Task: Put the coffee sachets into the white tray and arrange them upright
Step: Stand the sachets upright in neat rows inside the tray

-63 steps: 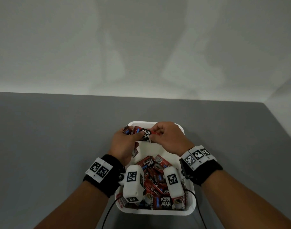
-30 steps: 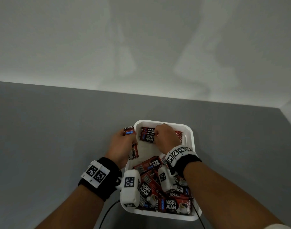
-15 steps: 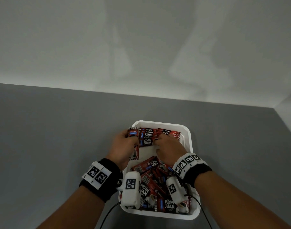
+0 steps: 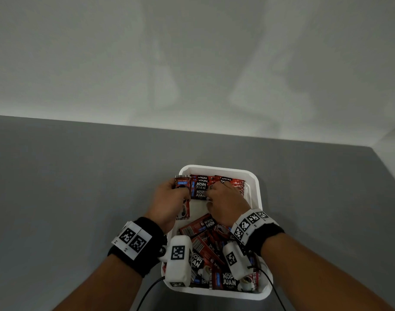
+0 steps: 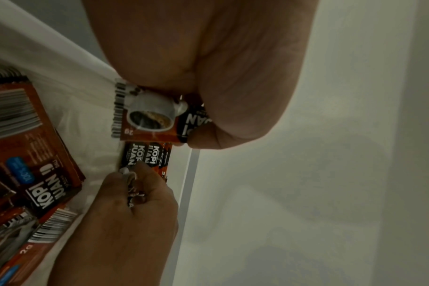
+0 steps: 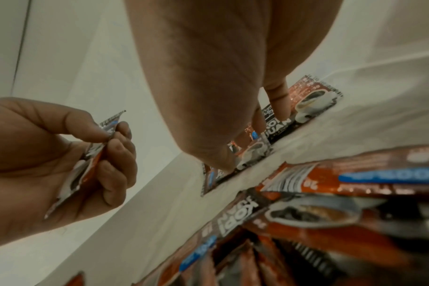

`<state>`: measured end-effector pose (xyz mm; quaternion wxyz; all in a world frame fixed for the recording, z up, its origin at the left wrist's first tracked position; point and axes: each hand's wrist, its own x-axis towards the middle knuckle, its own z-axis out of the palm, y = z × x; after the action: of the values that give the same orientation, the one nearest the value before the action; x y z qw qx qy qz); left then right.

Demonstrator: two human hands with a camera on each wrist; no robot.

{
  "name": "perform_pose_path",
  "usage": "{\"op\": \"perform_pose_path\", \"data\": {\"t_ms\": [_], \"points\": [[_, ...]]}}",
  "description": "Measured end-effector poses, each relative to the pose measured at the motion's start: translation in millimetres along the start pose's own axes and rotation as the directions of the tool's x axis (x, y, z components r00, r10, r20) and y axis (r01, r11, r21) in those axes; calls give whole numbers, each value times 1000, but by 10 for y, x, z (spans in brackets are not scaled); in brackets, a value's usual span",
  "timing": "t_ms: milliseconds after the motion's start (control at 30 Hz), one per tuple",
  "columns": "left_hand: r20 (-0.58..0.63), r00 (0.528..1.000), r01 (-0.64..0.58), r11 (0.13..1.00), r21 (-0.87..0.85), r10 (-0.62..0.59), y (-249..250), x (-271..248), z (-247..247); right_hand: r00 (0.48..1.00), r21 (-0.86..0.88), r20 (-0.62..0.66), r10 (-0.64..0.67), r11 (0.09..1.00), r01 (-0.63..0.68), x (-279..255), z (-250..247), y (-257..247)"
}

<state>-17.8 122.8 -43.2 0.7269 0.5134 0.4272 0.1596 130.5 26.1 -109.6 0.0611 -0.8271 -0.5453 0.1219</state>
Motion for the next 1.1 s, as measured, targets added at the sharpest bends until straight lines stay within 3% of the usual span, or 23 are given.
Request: {"op": "perform_pose_path", "data": {"t_ms": [133,400,500,600,667,733,833,867,933,1100], "points": [[4,1000,0,1000,12,0,-14,20,2,998,-53,69,7,999,-3,17,-17,-11],[-3,1000,0,999,32,1,-41,23,15,996,-97,90,-14,995,23,2,-14,13],[-2,1000,-5,1000,2,5,-48,37,14,999,22,36,-19,1000,18,-18,-19,44],[6,999,-39,998,-54,40,-35,65,26,999,250,-52,-7,968,19,-28,-114,53],[16,997,-72,994,-86,74,-17,77,38,995,506,-51,86,861,-48,-42,-259,25],[30,994,-104,988,-114,108,-6,93,67,988,732,19,153,671,-118,-68,-428,-7],[35,988,-144,980,-133,150,6,88,123,981,896,58,187,424,-134,-139,-635,-50],[47,987,-149,980,-134,156,7,81,139,982,901,38,183,419,-113,-163,-680,-54],[75,984,-149,981,-122,159,-1,75,156,990,852,-18,142,521,-60,-194,-735,-32],[-1,987,-158,985,-72,159,-25,99,164,990,714,-60,126,698,-46,-218,-803,101]]}}
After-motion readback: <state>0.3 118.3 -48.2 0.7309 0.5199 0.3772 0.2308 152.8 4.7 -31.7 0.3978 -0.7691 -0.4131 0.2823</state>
